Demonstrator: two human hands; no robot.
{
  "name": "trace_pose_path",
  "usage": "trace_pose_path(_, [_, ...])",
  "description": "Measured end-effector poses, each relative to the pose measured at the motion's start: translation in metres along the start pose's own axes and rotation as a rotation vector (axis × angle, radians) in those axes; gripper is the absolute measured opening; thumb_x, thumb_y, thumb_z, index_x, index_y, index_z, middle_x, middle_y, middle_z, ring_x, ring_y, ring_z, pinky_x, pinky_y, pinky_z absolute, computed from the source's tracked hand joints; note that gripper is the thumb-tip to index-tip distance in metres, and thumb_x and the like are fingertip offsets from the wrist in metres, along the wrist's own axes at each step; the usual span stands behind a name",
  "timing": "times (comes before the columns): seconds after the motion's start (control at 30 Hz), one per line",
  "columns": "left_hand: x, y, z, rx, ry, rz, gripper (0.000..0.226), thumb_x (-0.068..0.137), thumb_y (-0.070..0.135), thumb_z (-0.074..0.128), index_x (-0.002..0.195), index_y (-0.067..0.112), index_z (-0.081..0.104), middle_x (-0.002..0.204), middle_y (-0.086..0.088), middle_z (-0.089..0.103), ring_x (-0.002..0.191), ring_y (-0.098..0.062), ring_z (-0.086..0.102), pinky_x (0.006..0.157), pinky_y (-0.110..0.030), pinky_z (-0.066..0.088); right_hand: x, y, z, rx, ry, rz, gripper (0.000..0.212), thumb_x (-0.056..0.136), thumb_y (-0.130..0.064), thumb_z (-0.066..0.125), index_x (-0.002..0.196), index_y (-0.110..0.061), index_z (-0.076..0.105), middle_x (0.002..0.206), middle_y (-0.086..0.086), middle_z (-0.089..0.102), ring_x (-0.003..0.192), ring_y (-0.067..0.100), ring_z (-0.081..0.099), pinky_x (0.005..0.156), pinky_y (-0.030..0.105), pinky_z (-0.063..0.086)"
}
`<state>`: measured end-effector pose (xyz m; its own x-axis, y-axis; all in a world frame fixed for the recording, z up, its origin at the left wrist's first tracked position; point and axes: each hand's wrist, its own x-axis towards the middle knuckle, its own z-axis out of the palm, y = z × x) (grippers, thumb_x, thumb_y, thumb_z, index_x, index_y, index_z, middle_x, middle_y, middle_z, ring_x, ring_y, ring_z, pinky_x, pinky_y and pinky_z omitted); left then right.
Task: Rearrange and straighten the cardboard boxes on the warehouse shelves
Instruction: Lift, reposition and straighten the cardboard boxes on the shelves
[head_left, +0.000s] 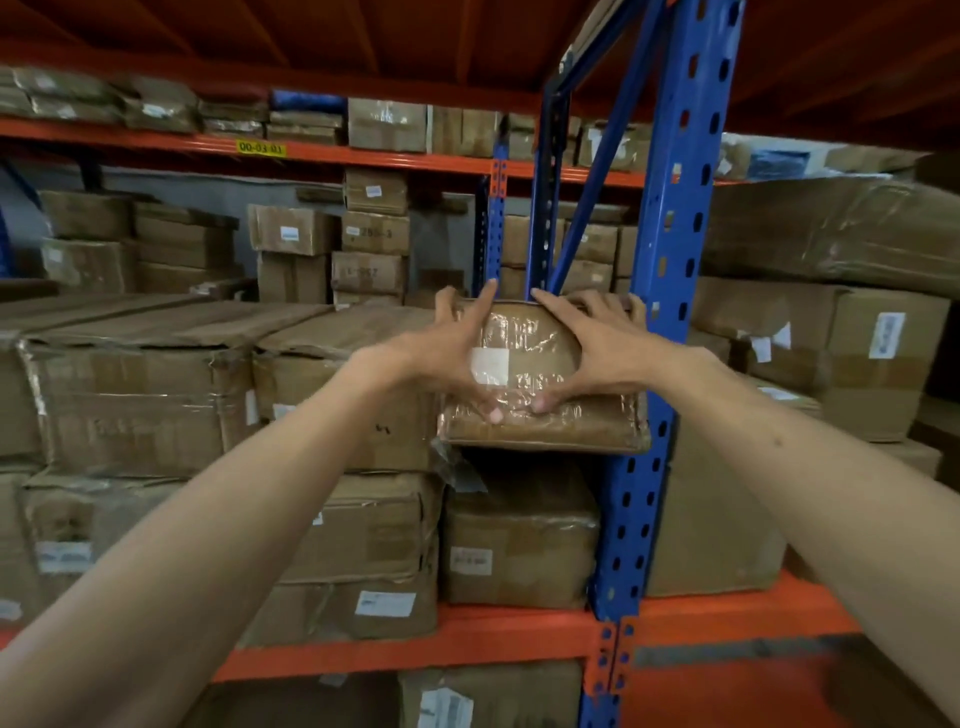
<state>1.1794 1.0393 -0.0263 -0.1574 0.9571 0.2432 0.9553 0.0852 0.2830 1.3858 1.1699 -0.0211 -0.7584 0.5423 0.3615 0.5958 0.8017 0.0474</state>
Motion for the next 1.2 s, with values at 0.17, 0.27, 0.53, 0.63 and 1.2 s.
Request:
trace_pose_path(0.17, [-0.006, -0.019, 0.041, 0.15, 0.209, 0.07, 0.152, 0.032, 0.072, 0.09, 0.155, 0.037, 0.008, 0.154, -0.011, 0.016, 0.144, -0.043, 0.021, 0.117, -0.062, 0.029, -0.016, 0.01, 0.038, 0.007, 0.091, -0.149, 0.146, 0.04, -0.099, 0.069, 0.157, -0.051, -0.003, 0.144, -0.001, 0.026, 0.136, 0.019, 0.013, 0.12, 0.057, 0.004])
trace_pose_path(0.27, [-0.008, -0.015, 0.043, 0.316, 0.285, 0.126, 0.151, 0.032, 0.08, 0.085, 0.154, 0.022, 0.017, 0.149, -0.012, 0.028, 0.141, -0.037, 0.025, 0.118, -0.054, 0.025, -0.022, 0.006, 0.044, 0.016, 0.138, -0.15, 0.142, 0.044, -0.096, 0.071, 0.159, -0.048, 0.002, 0.146, 0.003, 0.027, 0.131, 0.012, 0.011, 0.119, 0.056, 0.004])
trace_pose_path(0.53, [-0.053, -0.019, 0.108, 0.581, 0.407, 0.189, 0.144, 0.042, 0.083, 0.08, 0.149, 0.0, 0.032, 0.142, -0.02, 0.043, 0.136, -0.04, 0.038, 0.124, -0.057, 0.01, -0.071, -0.014, 0.102, -0.115, 0.252, -0.18, 0.14, 0.056, -0.092, 0.071, 0.167, -0.027, 0.016, 0.153, 0.017, 0.032, 0.145, 0.036, 0.023, 0.121, 0.06, 0.003])
trace_pose_path(0.63, [-0.049, -0.024, 0.112, 0.642, 0.417, 0.193, 0.145, 0.042, 0.087, 0.076, 0.147, -0.005, 0.034, 0.138, -0.022, 0.046, 0.134, -0.042, 0.04, 0.124, -0.059, 0.005, -0.068, -0.011, 0.113, -0.145, 0.3, -0.184, 0.138, 0.056, -0.092, 0.07, 0.166, -0.022, 0.024, 0.151, 0.022, 0.037, 0.142, 0.04, 0.03, 0.12, 0.063, 0.009])
trace_pose_path(1.2, [-0.032, -0.029, 0.118, 0.81, 0.503, 0.306, 0.115, 0.049, 0.085, 0.076, 0.122, -0.001, 0.053, 0.112, -0.017, 0.057, 0.107, -0.037, 0.058, 0.117, -0.05, 0.029, -0.058, 0.004, 0.138, -0.097, 0.359, -0.27, 0.126, 0.063, -0.088, 0.07, 0.16, -0.029, 0.015, 0.151, 0.022, 0.035, 0.142, 0.04, 0.03, 0.119, 0.056, 0.008])
